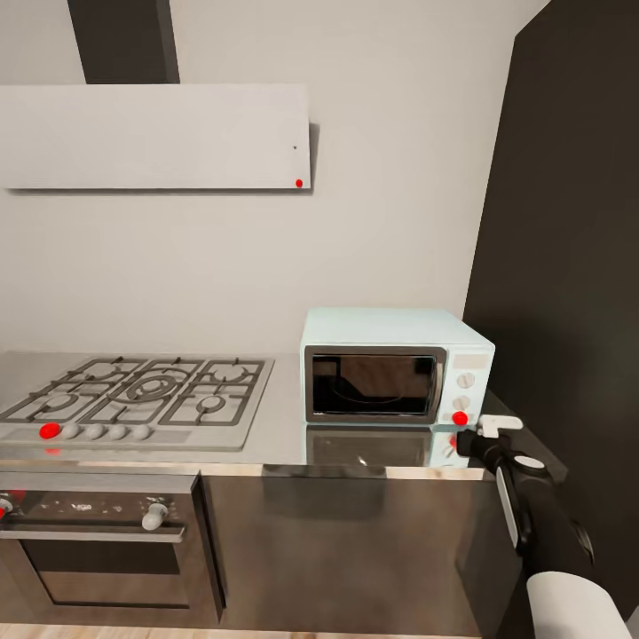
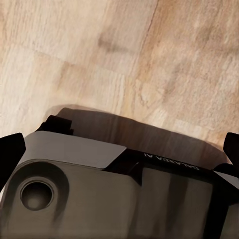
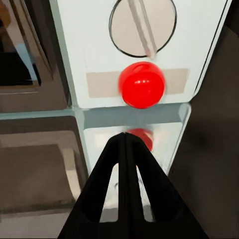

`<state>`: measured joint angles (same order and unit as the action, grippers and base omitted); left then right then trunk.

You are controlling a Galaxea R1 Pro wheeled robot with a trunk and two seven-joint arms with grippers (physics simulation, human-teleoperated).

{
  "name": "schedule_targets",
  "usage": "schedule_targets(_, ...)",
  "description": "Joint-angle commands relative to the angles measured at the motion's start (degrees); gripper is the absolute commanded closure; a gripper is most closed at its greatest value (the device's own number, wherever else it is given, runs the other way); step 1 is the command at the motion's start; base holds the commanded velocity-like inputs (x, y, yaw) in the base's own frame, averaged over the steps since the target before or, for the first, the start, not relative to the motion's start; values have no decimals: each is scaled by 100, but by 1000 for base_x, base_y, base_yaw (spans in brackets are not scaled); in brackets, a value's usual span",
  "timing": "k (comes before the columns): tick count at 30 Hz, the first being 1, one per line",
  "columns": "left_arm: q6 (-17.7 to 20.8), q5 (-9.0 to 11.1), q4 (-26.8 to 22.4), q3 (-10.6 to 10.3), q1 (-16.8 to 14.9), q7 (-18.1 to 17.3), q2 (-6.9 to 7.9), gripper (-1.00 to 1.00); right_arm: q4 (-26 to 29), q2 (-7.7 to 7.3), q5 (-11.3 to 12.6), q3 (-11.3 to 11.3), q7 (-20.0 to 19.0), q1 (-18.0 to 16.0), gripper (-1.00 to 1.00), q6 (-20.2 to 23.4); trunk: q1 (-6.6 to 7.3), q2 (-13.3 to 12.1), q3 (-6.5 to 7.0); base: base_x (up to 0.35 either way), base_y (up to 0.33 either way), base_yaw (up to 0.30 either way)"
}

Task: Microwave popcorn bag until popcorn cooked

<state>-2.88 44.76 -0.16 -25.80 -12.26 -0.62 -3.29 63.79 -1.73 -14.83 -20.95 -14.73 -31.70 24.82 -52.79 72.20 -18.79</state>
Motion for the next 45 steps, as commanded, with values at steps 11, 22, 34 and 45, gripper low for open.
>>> schedule_targets(11,-20,42,7,-48,-3,-8,4,-100,-216,-24,-61,-19,-25,-3,100,-29,0,4,-7,135,0,0)
schedule_targets(22,-20,42,7,-48,-3,-8,13,-100,-399,-98,-63,-32,-26,-4,100,-40,0,4,-7,159,-43,0)
schedule_targets(34,-20,45,7,-48,-3,-8,20,-100,-534,-108,-72,-41,-13,-12,100,-47,0,4,-7,67,-18,0)
schedule_targets(45,-21,47,7,-54,-4,-8,1,-100,-534,-108,-72,-41,-26,-8,100,-47,0,4,-7,-33,-1,0)
